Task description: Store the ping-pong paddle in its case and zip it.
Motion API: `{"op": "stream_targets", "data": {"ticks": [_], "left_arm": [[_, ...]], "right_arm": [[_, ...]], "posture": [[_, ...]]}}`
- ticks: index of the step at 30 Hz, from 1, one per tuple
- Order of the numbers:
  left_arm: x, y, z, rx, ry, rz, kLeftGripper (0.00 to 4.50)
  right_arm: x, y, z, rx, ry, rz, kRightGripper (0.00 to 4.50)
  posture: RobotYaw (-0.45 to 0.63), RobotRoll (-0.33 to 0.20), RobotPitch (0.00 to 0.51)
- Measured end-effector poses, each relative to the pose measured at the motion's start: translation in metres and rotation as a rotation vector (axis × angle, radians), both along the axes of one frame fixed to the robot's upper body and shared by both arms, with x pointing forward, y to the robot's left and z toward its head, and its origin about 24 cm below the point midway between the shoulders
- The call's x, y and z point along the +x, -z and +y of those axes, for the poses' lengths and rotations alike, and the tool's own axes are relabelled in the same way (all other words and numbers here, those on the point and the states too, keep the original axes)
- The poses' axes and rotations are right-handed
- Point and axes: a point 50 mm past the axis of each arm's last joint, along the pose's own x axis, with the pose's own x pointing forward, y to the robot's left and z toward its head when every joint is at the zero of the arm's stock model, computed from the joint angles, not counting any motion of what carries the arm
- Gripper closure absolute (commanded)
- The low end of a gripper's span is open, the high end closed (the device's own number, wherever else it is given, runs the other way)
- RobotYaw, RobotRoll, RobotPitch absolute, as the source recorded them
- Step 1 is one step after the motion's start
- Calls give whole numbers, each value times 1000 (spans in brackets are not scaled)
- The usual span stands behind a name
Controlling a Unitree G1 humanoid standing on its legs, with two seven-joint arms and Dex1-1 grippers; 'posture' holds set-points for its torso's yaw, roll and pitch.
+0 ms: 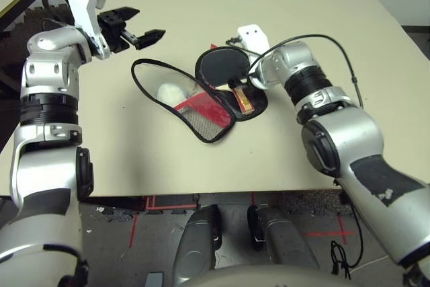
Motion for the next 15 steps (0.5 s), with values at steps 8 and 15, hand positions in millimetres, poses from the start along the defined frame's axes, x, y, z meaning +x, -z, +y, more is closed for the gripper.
{"op": "stream_targets", "data": {"ticks": [8,15], "left_arm": [[-7,9,37,36,-131,38,0],[-14,17,55,54,-198,85,0]], "right_arm": [[-17,2,-56,-42,-58,-222,18],[-33,0,-81,-65,-24,-339,18]], "posture": [[-52,0,137],[-71,0,145]]}}
